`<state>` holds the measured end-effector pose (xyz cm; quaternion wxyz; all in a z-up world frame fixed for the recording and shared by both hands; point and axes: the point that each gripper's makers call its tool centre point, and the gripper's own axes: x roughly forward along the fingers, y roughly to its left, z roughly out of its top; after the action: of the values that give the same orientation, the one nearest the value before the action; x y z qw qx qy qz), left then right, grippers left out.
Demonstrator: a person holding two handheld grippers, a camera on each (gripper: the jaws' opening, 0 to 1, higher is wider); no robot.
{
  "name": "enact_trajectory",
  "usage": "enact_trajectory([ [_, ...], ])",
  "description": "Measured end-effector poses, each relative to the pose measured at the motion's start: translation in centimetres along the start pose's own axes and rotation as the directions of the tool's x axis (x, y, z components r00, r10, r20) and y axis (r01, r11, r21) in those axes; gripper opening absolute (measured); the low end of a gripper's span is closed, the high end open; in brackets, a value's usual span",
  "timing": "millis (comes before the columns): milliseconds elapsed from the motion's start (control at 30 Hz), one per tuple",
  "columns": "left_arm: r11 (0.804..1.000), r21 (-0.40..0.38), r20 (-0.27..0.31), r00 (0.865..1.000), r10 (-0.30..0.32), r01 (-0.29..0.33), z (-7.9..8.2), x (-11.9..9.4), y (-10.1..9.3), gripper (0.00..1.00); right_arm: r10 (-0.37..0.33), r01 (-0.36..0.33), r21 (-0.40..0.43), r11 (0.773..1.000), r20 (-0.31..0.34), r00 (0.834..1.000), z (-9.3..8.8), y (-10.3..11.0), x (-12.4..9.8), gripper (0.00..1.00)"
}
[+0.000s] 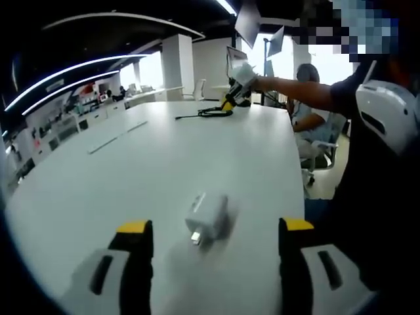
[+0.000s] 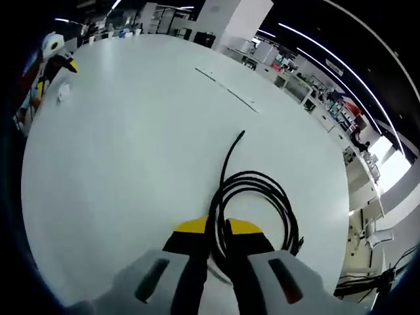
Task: Plug the desk Type‑C cable into the charger adapter.
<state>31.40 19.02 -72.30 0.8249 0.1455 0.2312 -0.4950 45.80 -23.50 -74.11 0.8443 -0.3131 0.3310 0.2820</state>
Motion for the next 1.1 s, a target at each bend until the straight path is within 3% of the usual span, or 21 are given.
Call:
enact_trajectory([
  [300, 1.000, -0.007, -0.002, 1.000, 0.000, 0.000, -0.2, 0.1, 0.2, 0.78, 0.029, -0.030, 0.065, 0.997, 0.024, 0.999, 0.2, -0.1, 1.0, 0.19],
  [767, 1.000, -0.015, -0.006, 1.000, 0.005, -0.005, -0.5, 0.1, 0.3, 0.78, 0.071, -0.075, 0.139, 0.988, 0.032, 0.997, -0.2, -0.8, 2.7, 0.18],
  [1100, 1.000, -0.018, -0.012, 1.000, 0.007, -0.008, -0.7, 0.1, 0.3, 0.78, 0.113, -0.123, 0.206, 0.971, 0.060, 0.992, 0.0, -0.1, 2.8, 0.14],
])
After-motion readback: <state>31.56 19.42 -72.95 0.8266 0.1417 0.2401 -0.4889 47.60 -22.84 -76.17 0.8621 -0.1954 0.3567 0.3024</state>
